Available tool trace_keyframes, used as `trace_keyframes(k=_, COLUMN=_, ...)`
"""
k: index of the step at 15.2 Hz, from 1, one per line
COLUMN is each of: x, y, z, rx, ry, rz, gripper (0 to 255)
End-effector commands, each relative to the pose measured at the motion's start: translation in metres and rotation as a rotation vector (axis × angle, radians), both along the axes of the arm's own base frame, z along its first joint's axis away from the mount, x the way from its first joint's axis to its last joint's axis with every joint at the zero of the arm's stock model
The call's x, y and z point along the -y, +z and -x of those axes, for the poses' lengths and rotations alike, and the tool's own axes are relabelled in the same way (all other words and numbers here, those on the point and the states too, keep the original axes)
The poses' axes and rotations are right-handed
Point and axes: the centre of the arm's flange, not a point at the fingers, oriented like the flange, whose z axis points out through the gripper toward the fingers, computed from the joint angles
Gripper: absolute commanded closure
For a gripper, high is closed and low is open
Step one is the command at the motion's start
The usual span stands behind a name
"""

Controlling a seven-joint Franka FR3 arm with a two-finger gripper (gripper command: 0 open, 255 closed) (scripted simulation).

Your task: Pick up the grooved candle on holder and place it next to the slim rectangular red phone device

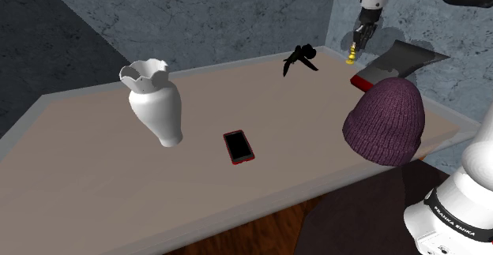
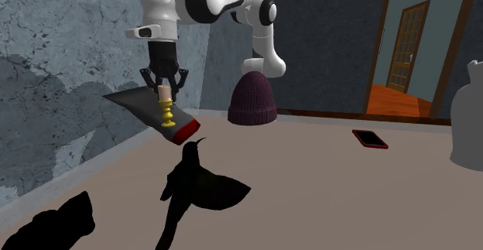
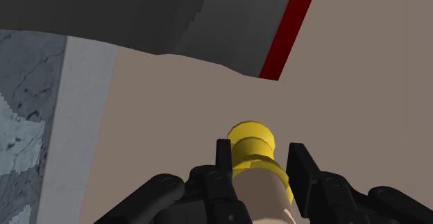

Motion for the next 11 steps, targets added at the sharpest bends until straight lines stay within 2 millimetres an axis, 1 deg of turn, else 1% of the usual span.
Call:
trace_keyframes(k=1, x=-0.002, y=0.011, z=0.000, rx=0.000, ry=0.000, rz=0.000, gripper=255)
trace_keyframes(k=11, x=-0.002, y=0.064, z=0.000, rx=0.000, ry=0.000, rz=0.000, gripper=255)
